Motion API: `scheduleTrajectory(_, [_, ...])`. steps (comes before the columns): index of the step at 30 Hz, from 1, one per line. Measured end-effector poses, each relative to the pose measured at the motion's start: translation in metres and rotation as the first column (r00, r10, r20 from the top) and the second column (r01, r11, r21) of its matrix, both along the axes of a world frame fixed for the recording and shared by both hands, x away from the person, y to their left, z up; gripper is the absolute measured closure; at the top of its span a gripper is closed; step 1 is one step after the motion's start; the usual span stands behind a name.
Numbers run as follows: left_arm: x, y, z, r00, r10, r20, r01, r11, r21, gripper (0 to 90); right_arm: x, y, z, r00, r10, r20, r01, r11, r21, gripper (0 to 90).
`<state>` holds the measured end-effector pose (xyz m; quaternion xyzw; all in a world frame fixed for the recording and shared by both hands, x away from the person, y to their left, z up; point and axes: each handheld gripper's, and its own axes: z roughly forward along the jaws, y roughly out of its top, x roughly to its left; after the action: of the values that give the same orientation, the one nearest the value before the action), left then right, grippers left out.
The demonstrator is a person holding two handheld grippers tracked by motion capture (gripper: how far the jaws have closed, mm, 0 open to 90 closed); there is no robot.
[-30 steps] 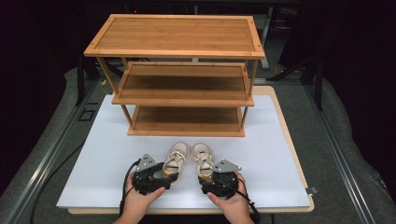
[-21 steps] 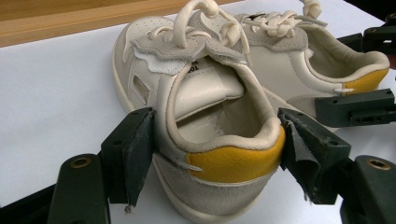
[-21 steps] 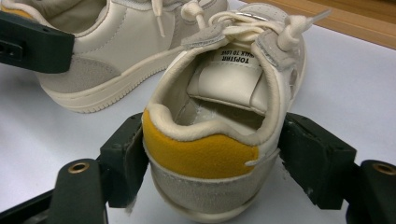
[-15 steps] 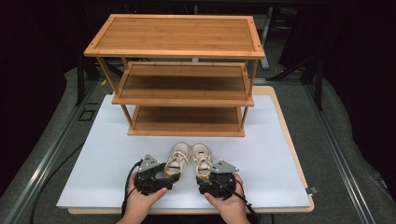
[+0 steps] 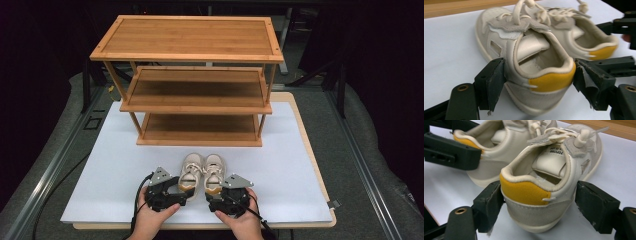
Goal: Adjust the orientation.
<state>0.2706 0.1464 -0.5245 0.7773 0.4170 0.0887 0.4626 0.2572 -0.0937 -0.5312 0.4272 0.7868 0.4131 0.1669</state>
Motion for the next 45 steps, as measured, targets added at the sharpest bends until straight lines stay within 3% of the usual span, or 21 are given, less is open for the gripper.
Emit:
scheduleTrajectory(2, [-0.002,-0.001,-0.001,0.9997,-0.022,-0.001,0.022,0.9997,-0.003,27.9,-0.002,0.003,0.000,0.9996,0.028,-0.010,-0.028,1.000,0.006,23.3])
scheduleTrajectory(5, [-0.002,0.000,-0.001,0.9996,-0.030,0.000,0.030,0.9995,-0.007,29.1,-0.002,0.003,-0.001,0.9996,0.026,-0.014,-0.026,1.000,-0.005,23.5])
scheduleTrajectory(13, [-0.001,0.003,-0.001,0.9991,-0.043,-0.005,0.043,0.9990,-0.012,29.3,-0.003,-0.001,0.000,0.9994,0.032,-0.014,-0.032,0.999,0.019,23.7])
scheduleTrajectory(14, [-0.001,0.003,0.000,0.9989,-0.047,-0.007,0.047,0.9988,-0.014,29.6,-0.005,-0.003,0.003,0.9993,0.037,0.006,-0.038,0.999,0.027,24.6])
scheduleTrajectory(19, [-0.004,0.007,0.004,0.9985,-0.054,-0.002,0.054,0.9984,-0.019,33.9,-0.010,-0.012,0.012,0.9989,0.039,0.026,-0.040,0.997,0.063,24.8])
scheduleTrajectory(21, [-0.007,0.011,0.007,0.9985,-0.055,0.004,0.055,0.9979,-0.033,34.4,-0.014,-0.020,0.021,0.9973,0.037,0.063,-0.044,0.993,0.111,24.9])
scheduleTrajectory(24, [-0.007,0.020,0.012,0.9993,-0.033,0.014,0.034,0.9979,-0.056,34.4,-0.015,-0.026,0.027,0.9948,0.008,0.102,-0.023,0.990,0.139,25.9])
scheduleTrajectory(29, [0.000,0.027,0.014,1.0000,0.001,-0.001,-0.001,0.9962,-0.087,35.3,-0.008,-0.030,0.025,0.9942,-0.027,0.104,0.011,0.989,0.149,25.8])
scheduleTrajectory(31, [0.006,0.029,0.016,1.0000,0.007,0.000,-0.007,0.9971,-0.076,35.6,-0.004,-0.030,0.025,0.9944,-0.040,0.098,0.024,0.987,0.156,26.1])
scheduleTrajectory(32, [0.012,0.029,0.017,0.9998,0.022,-0.004,-0.022,0.9967,-0.079,35.6,0.002,-0.029,0.024,0.9954,-0.039,0.087,0.024,0.987,0.160,35.1])
scheduleTrajectory(36, [0.020,0.027,0.016,0.9995,0.031,0.000,-0.031,0.9978,-0.059,36.1,0.009,-0.028,0.021,0.9946,-0.071,0.076,0.059,0.989,0.139,44.4])
scheduleTrajectory(37, [0.021,0.026,0.014,0.9994,0.035,0.002,-0.035,0.9979,-0.054,36.1,0.009,-0.028,0.021,0.9946,-0.071,0.076,0.059,0.989,0.139,44.4])
scheduleTrajectory(38, [0.023,0.025,0.013,0.9993,0.038,-0.001,-0.038,0.9981,-0.049,36.9,0.014,-0.029,0.020,0.9965,-0.076,0.035,0.068,0.983,0.173,46.2])
scheduleTrajectory(41, [0.027,0.022,0.009,0.9993,0.037,-0.007,-0.038,0.9987,-0.035,37.3,0.017,-0.028,0.019,0.9943,-0.105,0.020,0.100,0.981,0.169,47.4])
scheduleTrajectory(43, [0.029,0.020,0.007,0.9993,0.032,-0.018,-0.033,0.9986,-0.040,38.1,0.020,-0.026,0.017,0.9923,-0.122,-0.020,0.124,0.974,0.190,49.4])
scheduleTrajectory(45, [0.032,0.017,0.005,0.9988,0.035,-0.034,-0.037,0.9981,-0.050,39.1,0.021,-0.023,0.015,0.9900,-0.140,-0.019,0.141,0.975,0.174,50.9])
